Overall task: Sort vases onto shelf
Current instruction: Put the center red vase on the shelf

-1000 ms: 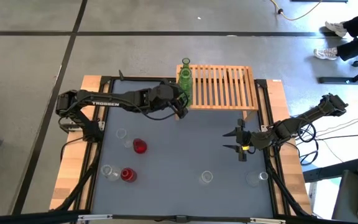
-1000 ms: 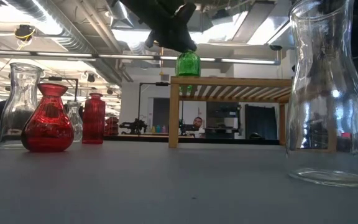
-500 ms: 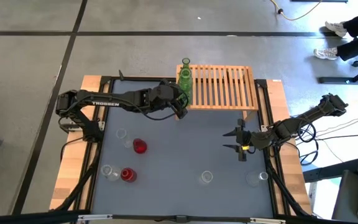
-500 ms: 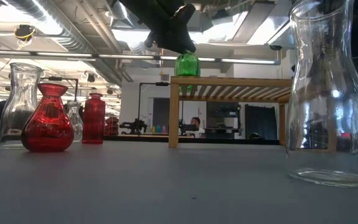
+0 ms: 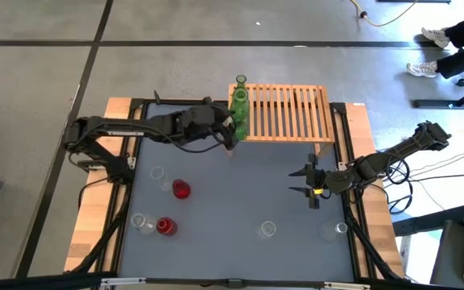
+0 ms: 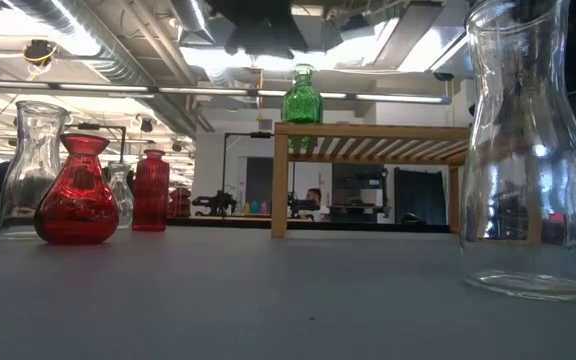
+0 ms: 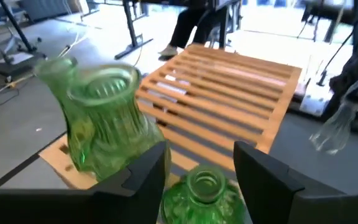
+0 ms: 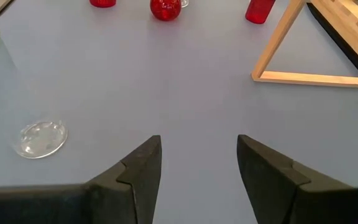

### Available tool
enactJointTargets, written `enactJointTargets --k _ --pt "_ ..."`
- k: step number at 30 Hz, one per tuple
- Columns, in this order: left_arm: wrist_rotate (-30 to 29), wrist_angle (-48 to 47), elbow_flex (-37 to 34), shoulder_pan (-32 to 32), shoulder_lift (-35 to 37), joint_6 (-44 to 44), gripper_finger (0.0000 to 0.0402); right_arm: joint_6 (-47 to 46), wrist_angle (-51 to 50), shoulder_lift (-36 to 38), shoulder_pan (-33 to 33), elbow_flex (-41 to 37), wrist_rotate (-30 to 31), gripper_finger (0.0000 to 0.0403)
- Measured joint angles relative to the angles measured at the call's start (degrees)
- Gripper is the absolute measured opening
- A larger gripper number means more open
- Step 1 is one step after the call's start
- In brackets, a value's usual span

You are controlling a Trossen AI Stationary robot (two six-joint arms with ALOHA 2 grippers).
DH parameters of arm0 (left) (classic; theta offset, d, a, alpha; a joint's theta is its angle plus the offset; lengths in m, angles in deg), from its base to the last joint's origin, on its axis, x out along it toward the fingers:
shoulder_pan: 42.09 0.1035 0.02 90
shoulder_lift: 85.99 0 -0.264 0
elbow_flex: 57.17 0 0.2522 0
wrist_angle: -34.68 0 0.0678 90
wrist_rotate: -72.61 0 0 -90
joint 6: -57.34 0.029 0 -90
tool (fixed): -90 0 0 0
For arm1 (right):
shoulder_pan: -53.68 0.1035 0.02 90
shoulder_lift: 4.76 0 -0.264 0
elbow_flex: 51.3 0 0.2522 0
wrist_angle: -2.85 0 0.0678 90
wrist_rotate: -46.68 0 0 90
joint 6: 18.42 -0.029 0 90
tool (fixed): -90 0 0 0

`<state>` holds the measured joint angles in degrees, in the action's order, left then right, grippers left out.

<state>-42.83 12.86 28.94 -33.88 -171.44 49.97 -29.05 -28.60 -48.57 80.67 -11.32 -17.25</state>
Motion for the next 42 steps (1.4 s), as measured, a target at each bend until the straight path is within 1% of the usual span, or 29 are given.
enactJointTargets --k 2,4,7,9,12,16,20,23,27,31,33,36,42 --pt "1.9 -0.1 0.0 -1.1 1.9 0.0 0.0181 0.0 0.0 0.0 0.0 0.0 0.0 0.0195" --pt "6.2 0.2 0.0 -2.9 3.5 0.0 0.0181 0.0 -0.1 0.0 0.0 0.0 0.0 0.0195" --pt "12.5 -0.4 0.0 -6.9 5.0 -0.1 0.0181 -0.4 -0.1 0.0 0.0 0.0 0.0 0.0195" --pt "14.9 -1.4 0.0 -10.0 5.7 -1.1 0.0181 -1.2 -0.4 0.0 0.0 0.0 0.0 0.0195" --pt "15.9 -4.7 0.0 -14.8 6.8 -3.7 0.0181 -2.5 -0.5 0.0 0.0 0.0 -0.1 0.0195" --pt "15.6 -11.8 0.0 -20.5 7.5 -7.8 0.0181 -3.2 -0.6 -0.4 0.0 -0.1 -0.1 0.0195" --pt "14.7 -17.1 0.0 -24.5 7.5 -14.0 0.0181 -2.8 -0.5 -1.2 0.0 -0.1 0.7 0.0195" --pt "14.3 -17.8 0.0 -26.4 7.4 -16.3 0.0181 -2.6 0.3 -1.5 0.0 -0.1 1.6 0.0195" --pt "13.6 -17.9 0.0 -27.6 7.1 -16.3 0.0181 -2.5 0.2 -1.4 0.0 -0.1 1.9 0.0195" --pt "10.7 -18.0 0.0 -26.5 7.1 -16.5 0.0183 -2.4 0.1 -1.5 0.0 -0.1 2.0 0.0195" --pt "10.5 -18.3 0.0 -25.7 7.1 -16.8 0.0192 -2.4 0.0 -1.5 0.0 -0.1 2.0 0.0195" --pt "10.7 -18.9 0.0 -24.5 7.1 -18.2 0.0218 -2.4 0.0 -1.5 0.0 -0.1 2.0 0.0195" --pt "11.5 -24.3 0.0 -22.0 7.1 -19.9 0.0297 -2.4 -0.1 -1.5 0.0 -0.1 2.0 0.0195"
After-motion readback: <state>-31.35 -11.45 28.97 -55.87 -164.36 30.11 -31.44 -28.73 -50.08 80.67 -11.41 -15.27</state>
